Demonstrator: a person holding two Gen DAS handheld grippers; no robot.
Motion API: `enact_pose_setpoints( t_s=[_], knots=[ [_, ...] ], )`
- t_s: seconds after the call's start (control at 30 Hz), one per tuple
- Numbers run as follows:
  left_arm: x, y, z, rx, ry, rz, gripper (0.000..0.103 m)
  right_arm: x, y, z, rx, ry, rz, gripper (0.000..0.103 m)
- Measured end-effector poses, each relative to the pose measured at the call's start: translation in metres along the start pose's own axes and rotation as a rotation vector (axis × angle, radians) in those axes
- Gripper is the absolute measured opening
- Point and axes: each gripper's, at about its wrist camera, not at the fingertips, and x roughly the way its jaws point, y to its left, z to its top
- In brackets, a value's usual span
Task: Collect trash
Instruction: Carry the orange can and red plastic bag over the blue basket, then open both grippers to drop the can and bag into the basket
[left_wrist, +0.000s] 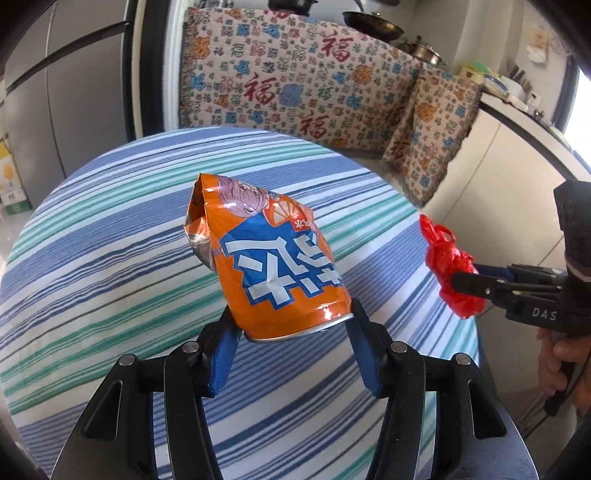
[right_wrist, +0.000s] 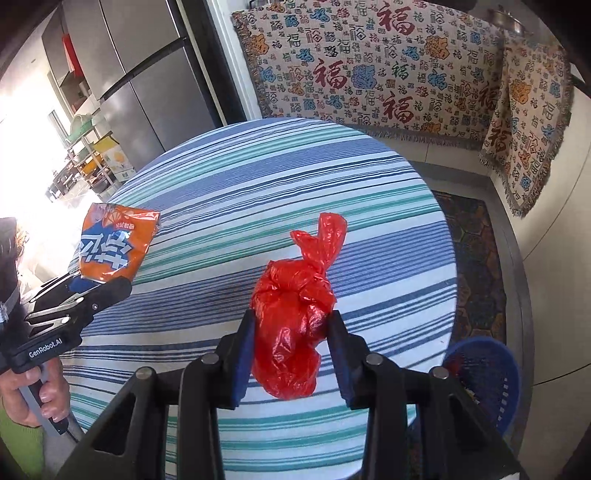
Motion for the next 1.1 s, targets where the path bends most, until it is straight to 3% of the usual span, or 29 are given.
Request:
enact_pose_setpoints(
  t_s=[0.37,0.5,0.7,0.87,1.1],
  knots=[
    [0.015,-0.150,0.020,0.158,0.014,-0.216,0.057,-0.072,-0.134,-0.040,0.181,-0.052,-0.169,0.038],
    [0.028,-0.211,0.016,0.223,0.044,-0.286,0.057,-0.077,-0.181,-0.060,0.255,-0.025,-0.210,0.038],
    [0.063,-0.281,-0.001,0.304,0.107,-0.328,0.057,-0.066,-0.246,-0.088,0.354,0.001,-0.231,0.038],
    [0.098,-0.313,-0.018,0.335,0.162,-0.333,0.057,-0.049,-0.277,-0.104,0.401,0.001,-0.216,0.038],
    [0.140,-0.327,-0.029,0.326,0.219,-0.326,0.057,-0.038,-0.300,-0.113,0.441,0.003,-0.189,0.038]
  ],
)
